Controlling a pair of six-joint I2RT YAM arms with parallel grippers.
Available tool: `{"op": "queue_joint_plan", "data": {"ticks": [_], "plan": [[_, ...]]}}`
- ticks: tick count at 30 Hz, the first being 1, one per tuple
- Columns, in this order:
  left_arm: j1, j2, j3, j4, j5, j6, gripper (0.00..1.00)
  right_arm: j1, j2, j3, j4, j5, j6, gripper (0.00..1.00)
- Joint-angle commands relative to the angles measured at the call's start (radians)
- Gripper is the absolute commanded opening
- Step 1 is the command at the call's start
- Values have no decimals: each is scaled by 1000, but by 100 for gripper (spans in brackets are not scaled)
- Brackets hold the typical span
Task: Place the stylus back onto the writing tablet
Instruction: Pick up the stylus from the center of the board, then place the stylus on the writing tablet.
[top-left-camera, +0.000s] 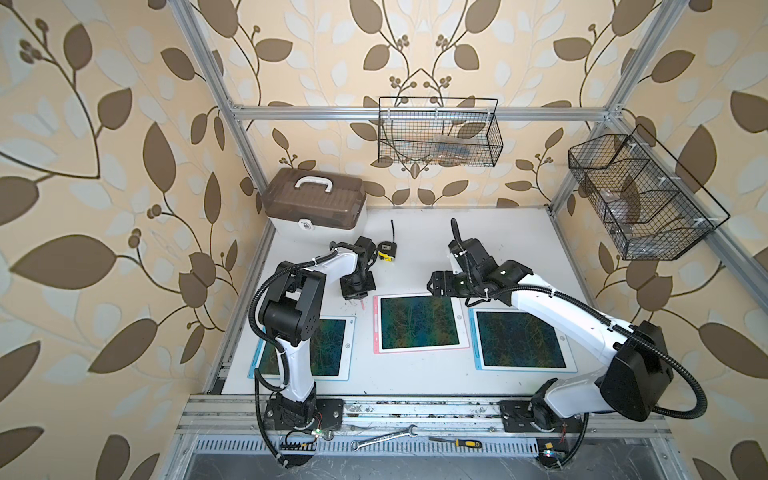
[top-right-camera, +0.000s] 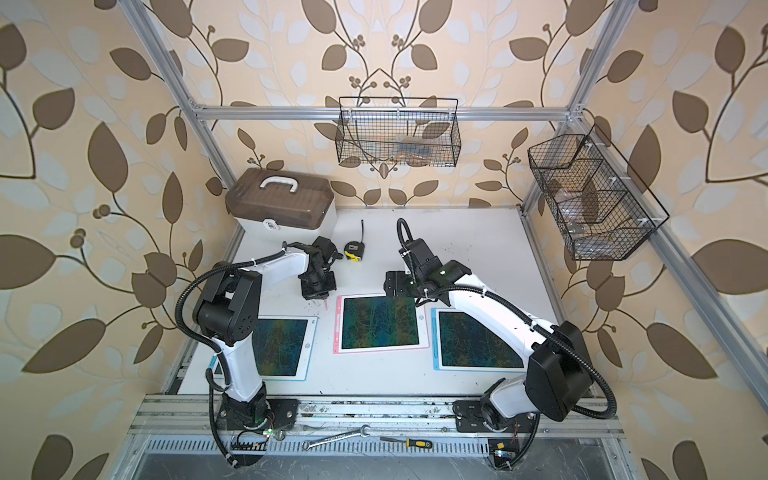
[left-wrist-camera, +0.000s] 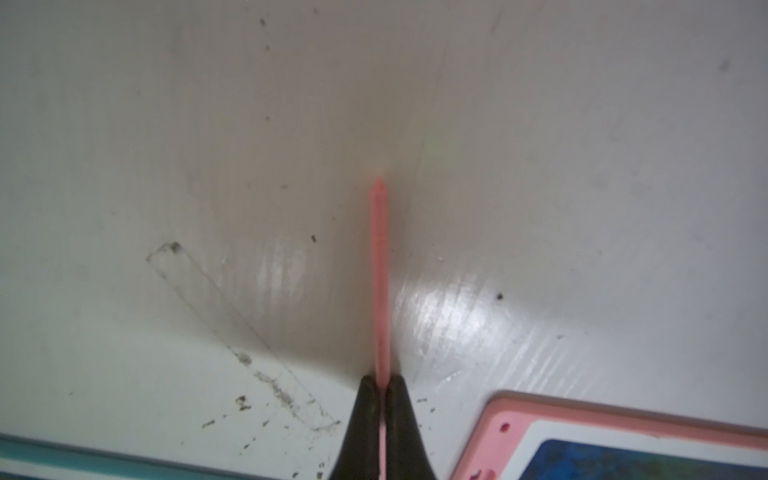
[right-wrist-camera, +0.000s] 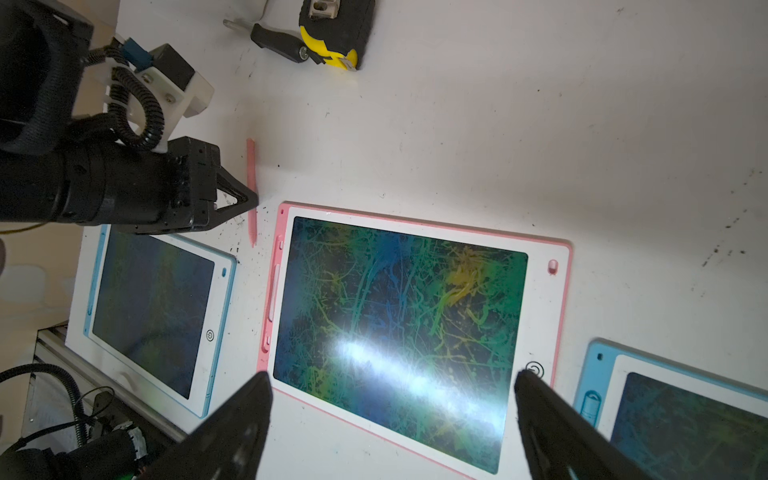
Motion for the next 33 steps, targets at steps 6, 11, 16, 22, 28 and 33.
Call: {"op": "queue_joint_plan", "data": {"ticks": [6,11,16,22,28,33], "plan": [[3,-68,-9,-75,-4,6,0,7,-36,-12,-4,14,-3,91],[-2,-123,-25,-79,25,10,0,11,-41,-17,-4,18,2,91],[-55,-189,-52,-102,29,15,0,14,-41,-18,-3,21,5,91],[-128,-282,-116,-79,80,-35,0,17,-41,-24,-4,22,8,91],[-197,-344,-196,-23,116,-110,0,16,-35,-23,0,19,10,91],[-230,-353,-241,3,126,-135,0,14,-30,-23,3,13,11,91]]}}
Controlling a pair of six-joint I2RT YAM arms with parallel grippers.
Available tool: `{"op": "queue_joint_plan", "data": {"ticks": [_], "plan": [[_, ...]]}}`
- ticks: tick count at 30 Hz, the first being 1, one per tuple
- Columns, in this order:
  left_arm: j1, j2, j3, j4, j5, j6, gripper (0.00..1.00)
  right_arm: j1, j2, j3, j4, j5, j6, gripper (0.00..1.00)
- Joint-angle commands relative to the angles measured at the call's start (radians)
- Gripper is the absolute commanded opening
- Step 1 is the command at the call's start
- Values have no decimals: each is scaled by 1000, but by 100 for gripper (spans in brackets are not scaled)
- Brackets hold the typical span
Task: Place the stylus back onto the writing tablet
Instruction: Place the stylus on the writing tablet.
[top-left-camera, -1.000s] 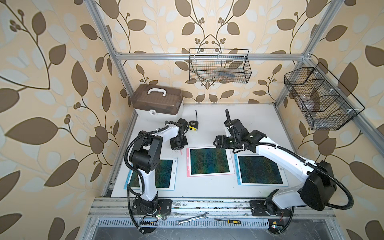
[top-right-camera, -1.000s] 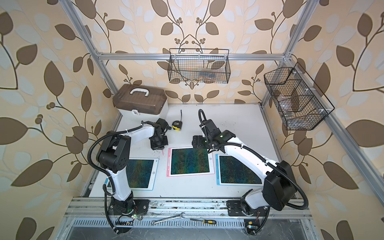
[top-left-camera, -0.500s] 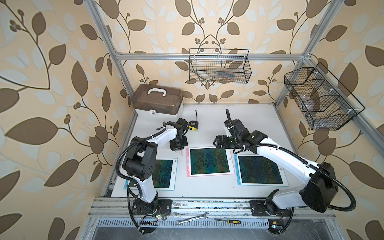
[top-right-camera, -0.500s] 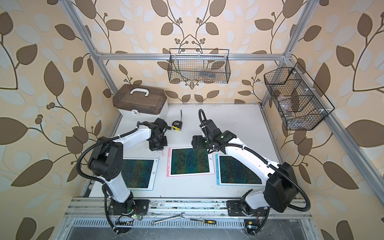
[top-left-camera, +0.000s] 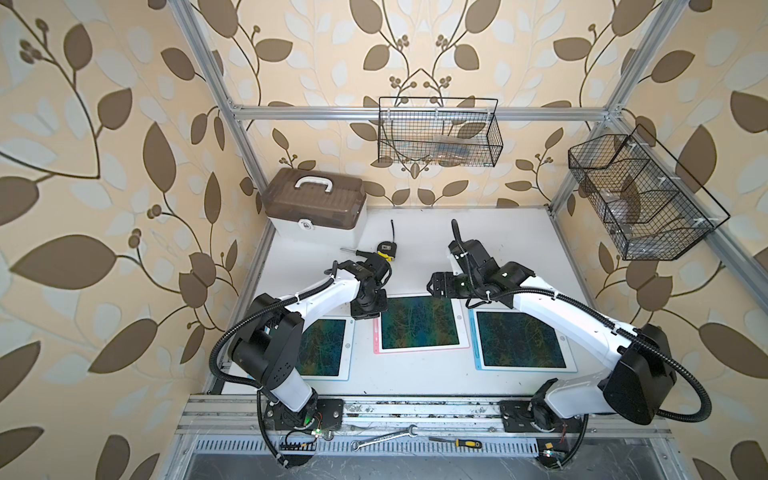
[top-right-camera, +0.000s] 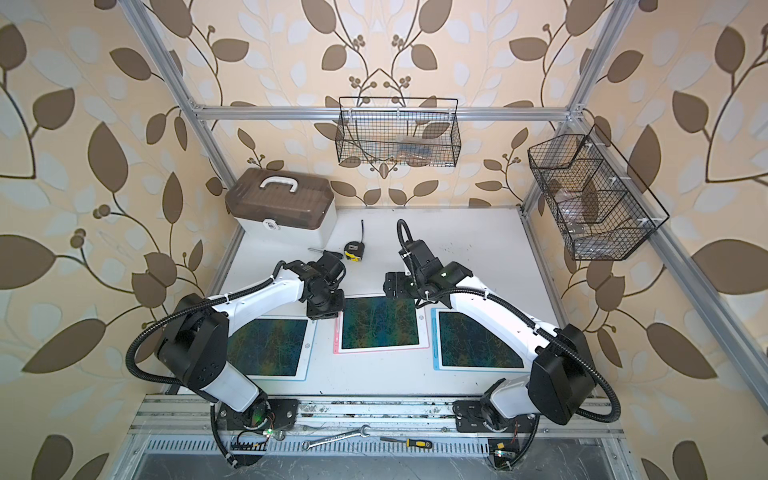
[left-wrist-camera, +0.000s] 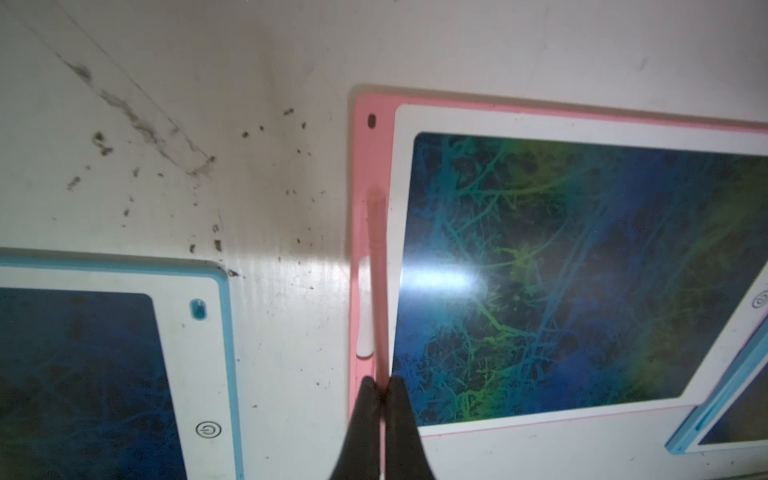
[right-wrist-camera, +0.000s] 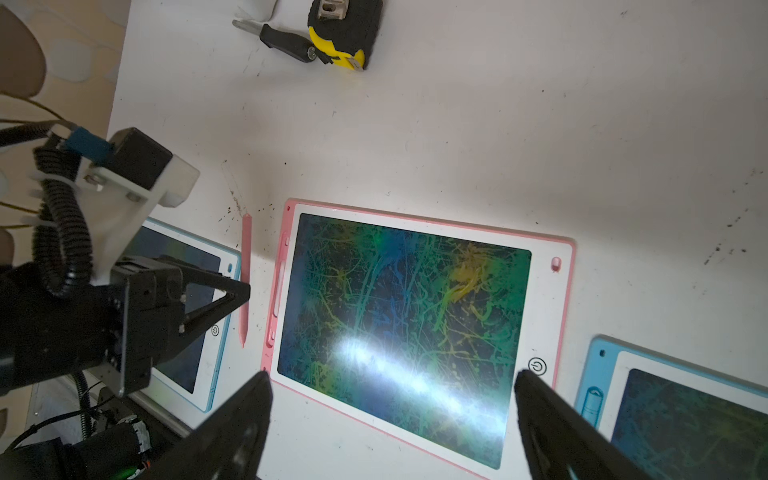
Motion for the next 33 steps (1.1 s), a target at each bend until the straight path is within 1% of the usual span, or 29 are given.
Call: {"op": "queue_joint_plan", "data": {"ticks": [1,9,16,24,33], "plan": [[-11,-32,-29,21,21,-40,0,5,-7,-15,3,7,7,91],[-36,-7,-51,20,-1,-6,0,5,-13,-20,0,7,7,91],[-35,53,2,-24,-43,32,0,5,-19,-26,-2,10,11,91],[-35,108,31,-18,-39,46,0,5,-30,-35,-1,17,17,91],[-35,123,32,-29,-53,62,0,-1,-26,-33,3,16,15,91]]}}
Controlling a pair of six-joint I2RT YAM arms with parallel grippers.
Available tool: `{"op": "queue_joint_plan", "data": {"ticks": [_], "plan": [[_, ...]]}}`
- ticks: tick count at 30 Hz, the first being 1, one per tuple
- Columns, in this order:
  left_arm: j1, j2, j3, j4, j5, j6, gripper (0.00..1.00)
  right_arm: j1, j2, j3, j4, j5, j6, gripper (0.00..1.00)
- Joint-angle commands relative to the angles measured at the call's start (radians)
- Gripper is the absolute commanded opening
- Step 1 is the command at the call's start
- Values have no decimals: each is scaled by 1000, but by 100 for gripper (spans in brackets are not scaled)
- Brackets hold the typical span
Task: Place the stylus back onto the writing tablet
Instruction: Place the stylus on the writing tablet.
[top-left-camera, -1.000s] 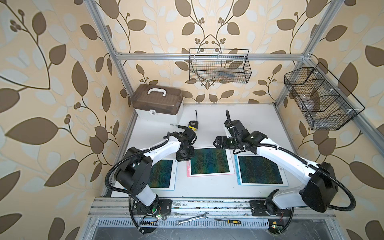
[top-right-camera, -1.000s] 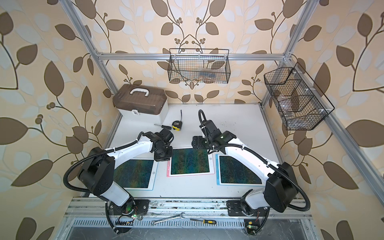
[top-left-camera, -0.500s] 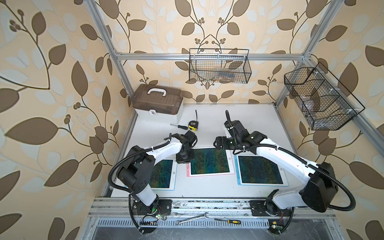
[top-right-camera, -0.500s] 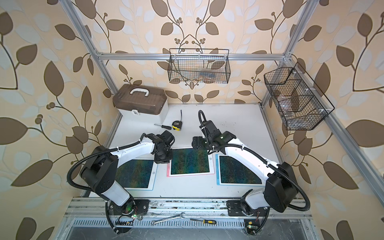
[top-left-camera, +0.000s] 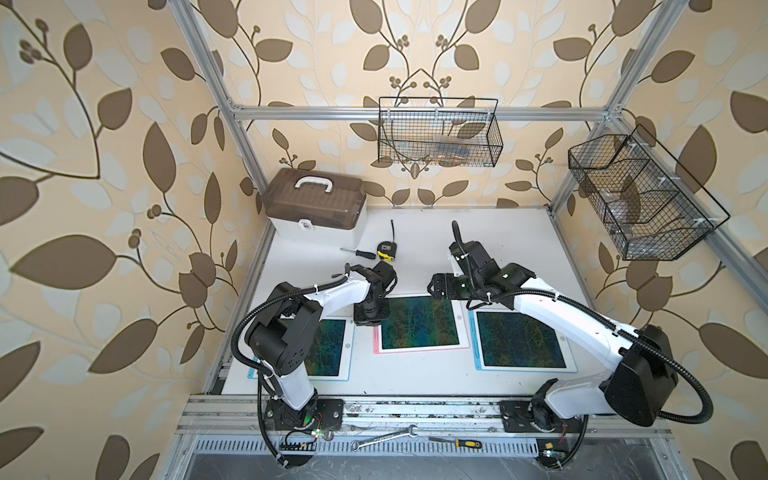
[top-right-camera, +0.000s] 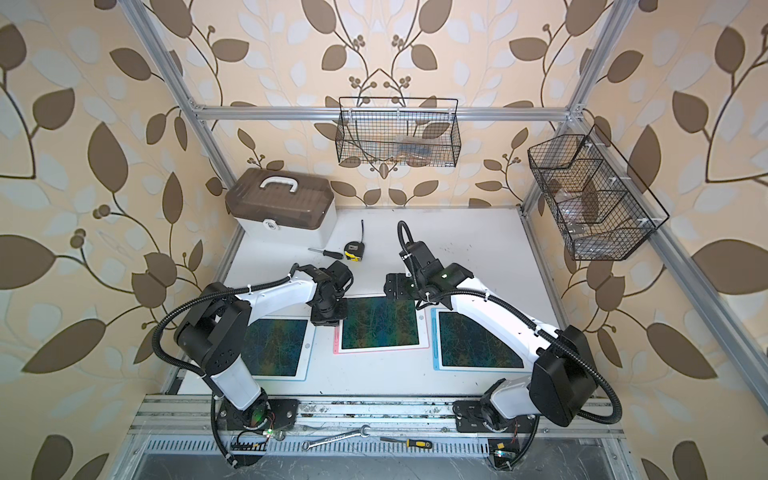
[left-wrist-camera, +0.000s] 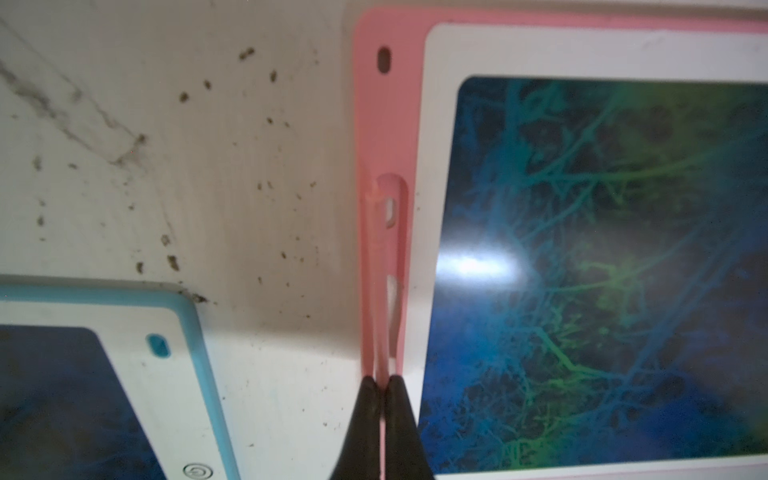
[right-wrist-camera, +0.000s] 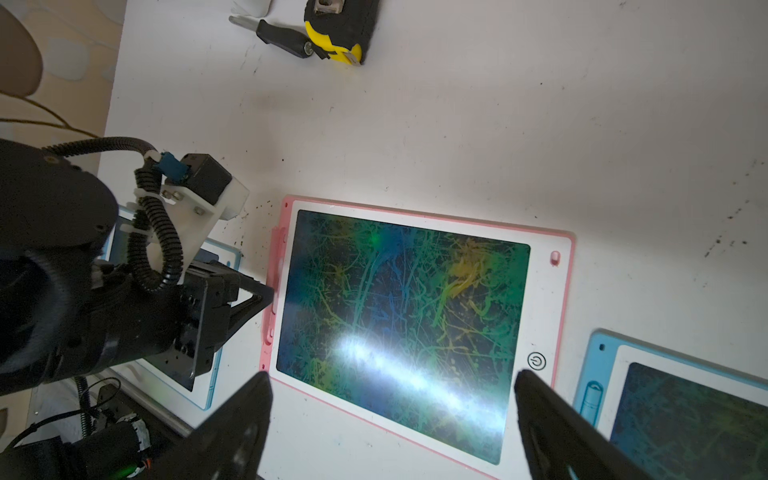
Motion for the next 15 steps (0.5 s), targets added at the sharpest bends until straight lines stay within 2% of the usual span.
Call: {"op": "queue_joint_plan", "data": {"ticks": [1,15], "plan": [[-9,8,28,-32,-21,20,0,-2,-17,-19,4,16,10,91],[-9,25,28,-19,-22,15,4,-5,-16,-17,4,14,7,91]]}}
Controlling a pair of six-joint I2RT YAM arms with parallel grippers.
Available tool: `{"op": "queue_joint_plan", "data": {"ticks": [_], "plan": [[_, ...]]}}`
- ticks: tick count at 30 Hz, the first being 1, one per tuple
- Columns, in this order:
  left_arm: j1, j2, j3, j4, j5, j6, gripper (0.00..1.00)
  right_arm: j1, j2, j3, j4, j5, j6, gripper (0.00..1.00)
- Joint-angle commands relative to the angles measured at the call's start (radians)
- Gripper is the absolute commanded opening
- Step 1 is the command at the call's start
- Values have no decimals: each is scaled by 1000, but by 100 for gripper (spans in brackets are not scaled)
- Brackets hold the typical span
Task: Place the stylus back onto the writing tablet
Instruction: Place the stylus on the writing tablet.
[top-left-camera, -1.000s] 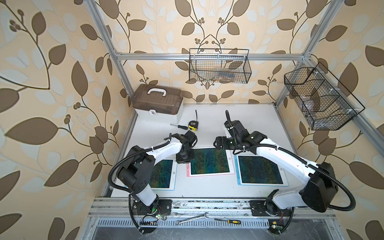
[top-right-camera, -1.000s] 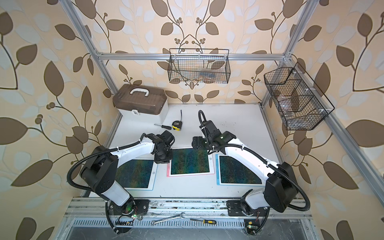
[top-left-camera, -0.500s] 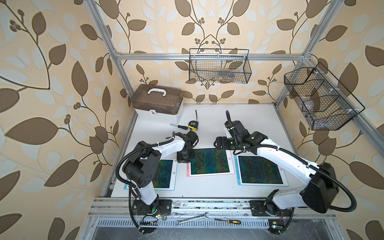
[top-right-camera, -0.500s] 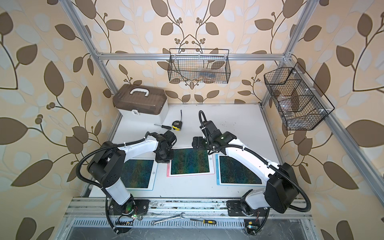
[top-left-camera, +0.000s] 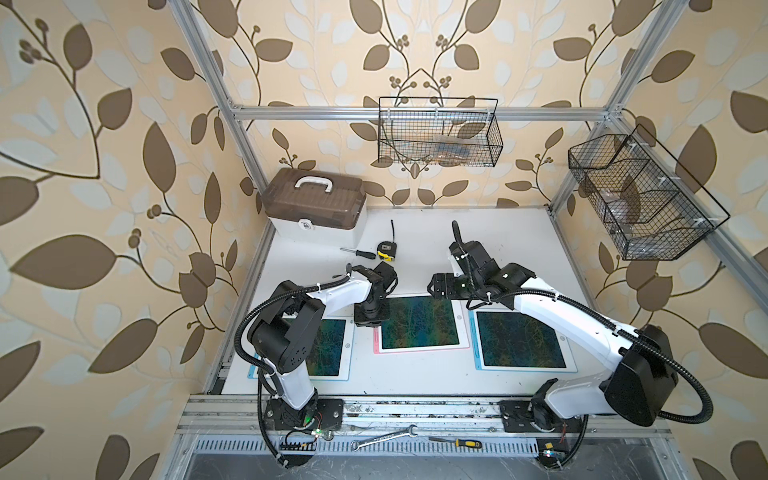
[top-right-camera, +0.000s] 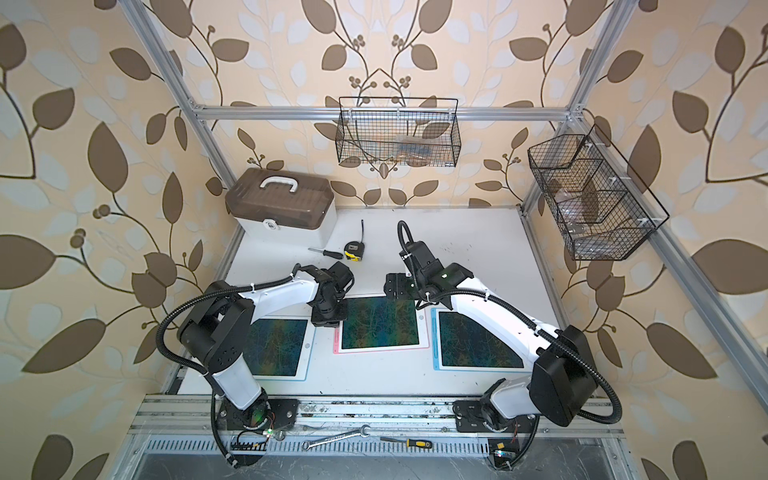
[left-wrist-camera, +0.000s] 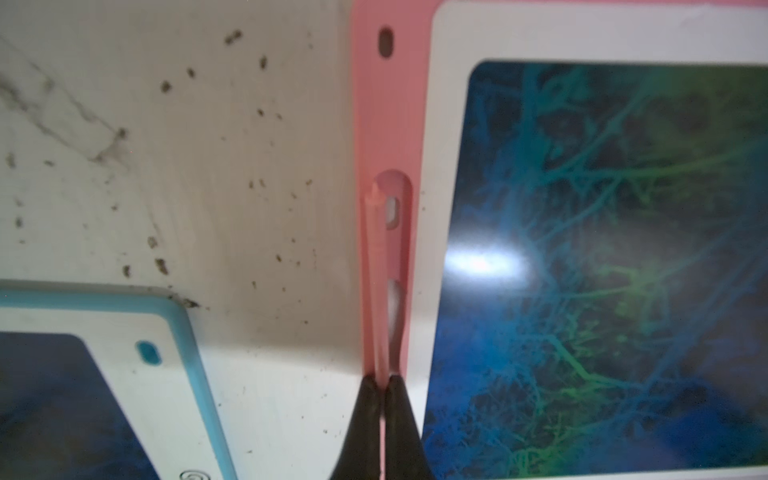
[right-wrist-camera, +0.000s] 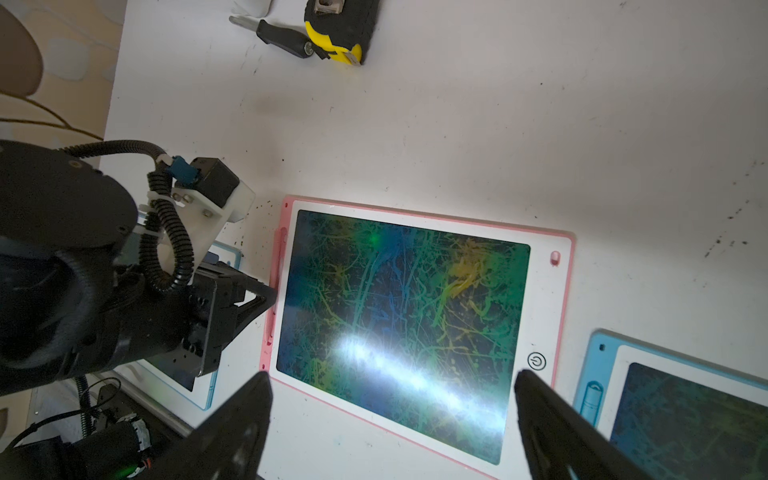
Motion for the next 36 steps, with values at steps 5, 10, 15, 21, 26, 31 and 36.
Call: {"op": "queue_joint_plan", "data": {"ticks": [5,10,15,21,26,31,36], "plan": [[-9,8,28,-22,-22,16,7,-7,-20,-20,4,16,7,91],[-10,7,33,-25,-23,16,11,-8,-22,-22,4,16,9,91],[-9,4,36,-27,-25,18,13,-8,-19,-22,7,16,8,91],[-11,-4,34,-27,-24,19,13,-8,-22,-23,5,18,9,91],[-11,-5,36,-15,-11,17,11,-8,-26,-24,5,20,10,91],[-13,-5,42,-7,2,19,11,-8,-27,-26,7,19,12,91],[-20,-1,45,-4,1,16,11,-8,-27,-25,7,19,12,91]]}}
